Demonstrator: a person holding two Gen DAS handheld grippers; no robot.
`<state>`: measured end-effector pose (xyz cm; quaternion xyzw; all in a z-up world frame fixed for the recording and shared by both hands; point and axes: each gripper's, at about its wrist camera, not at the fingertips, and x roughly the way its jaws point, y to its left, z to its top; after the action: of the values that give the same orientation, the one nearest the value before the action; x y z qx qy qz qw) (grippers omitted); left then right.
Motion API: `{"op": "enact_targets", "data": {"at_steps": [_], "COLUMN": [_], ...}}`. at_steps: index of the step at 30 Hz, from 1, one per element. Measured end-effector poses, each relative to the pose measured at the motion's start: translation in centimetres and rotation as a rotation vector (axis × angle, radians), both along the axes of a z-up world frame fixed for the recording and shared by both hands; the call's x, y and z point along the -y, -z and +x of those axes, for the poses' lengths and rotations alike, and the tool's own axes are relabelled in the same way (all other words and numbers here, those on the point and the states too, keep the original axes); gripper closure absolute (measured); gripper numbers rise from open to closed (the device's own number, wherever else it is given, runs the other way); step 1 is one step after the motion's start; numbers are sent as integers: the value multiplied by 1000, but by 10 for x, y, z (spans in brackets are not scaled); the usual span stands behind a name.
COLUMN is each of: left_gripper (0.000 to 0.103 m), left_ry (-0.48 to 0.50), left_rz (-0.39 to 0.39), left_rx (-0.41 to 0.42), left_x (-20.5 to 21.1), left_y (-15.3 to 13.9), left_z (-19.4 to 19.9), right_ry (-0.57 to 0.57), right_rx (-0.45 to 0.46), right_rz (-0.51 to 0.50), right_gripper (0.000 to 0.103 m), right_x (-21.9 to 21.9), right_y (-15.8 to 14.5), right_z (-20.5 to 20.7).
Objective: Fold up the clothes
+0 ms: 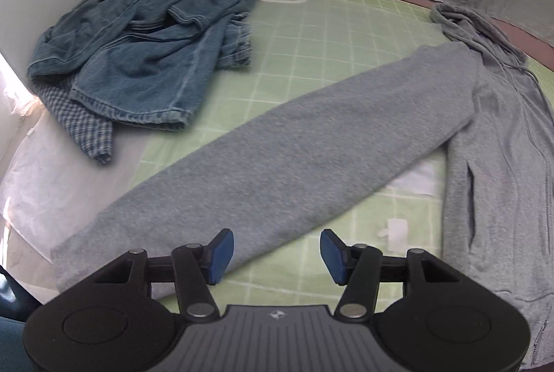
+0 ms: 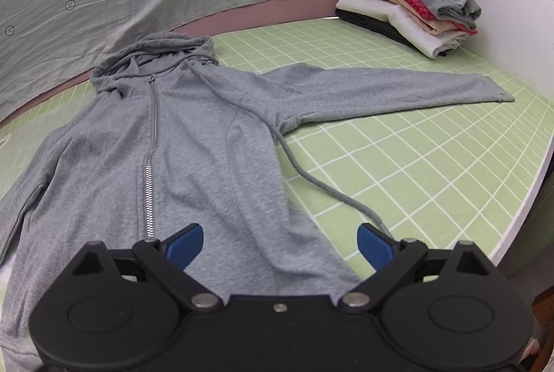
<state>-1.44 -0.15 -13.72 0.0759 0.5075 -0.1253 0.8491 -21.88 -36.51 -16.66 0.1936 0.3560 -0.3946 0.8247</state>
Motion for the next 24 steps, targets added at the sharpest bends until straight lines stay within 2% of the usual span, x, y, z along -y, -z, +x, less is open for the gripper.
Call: {"op": "enact_targets", "data": {"at_steps": [2, 4, 7, 11, 13, 15, 18, 24], "left_gripper": [46, 46, 46, 46, 46, 46, 46, 46], "left_ry": [46, 90, 117, 134, 115, 85, 39, -30], "left_rz": [-52, -116, -167, -118, -93, -69, -38, -34], "left_rx": [-38, -93, -138, -124, -127, -136, -150, -169], "left_x": [24, 47, 76, 114, 124, 131, 138, 152], "left_y": [3, 8, 12, 15, 20, 23, 27, 31], "left_z": [-8, -15, -24, -36, -36, -38, -41, -52], "right_ry": [-35, -72, -102, -207, -271, -314, -366, -417], "right_rx": [-7, -30, -40, -69, -77, -82, -99, -106], "right_rz": [57, 106, 157, 163, 168, 172, 146, 168], "right_gripper": [18, 31, 41, 52, 75, 82, 86, 83], "right_x": [13, 23, 32, 39, 41, 43, 51, 80], "right_y": [7, 16, 23, 21, 19, 18, 16, 13], "right_z": [-3, -3, -2, 4, 7, 9, 5, -1]}}
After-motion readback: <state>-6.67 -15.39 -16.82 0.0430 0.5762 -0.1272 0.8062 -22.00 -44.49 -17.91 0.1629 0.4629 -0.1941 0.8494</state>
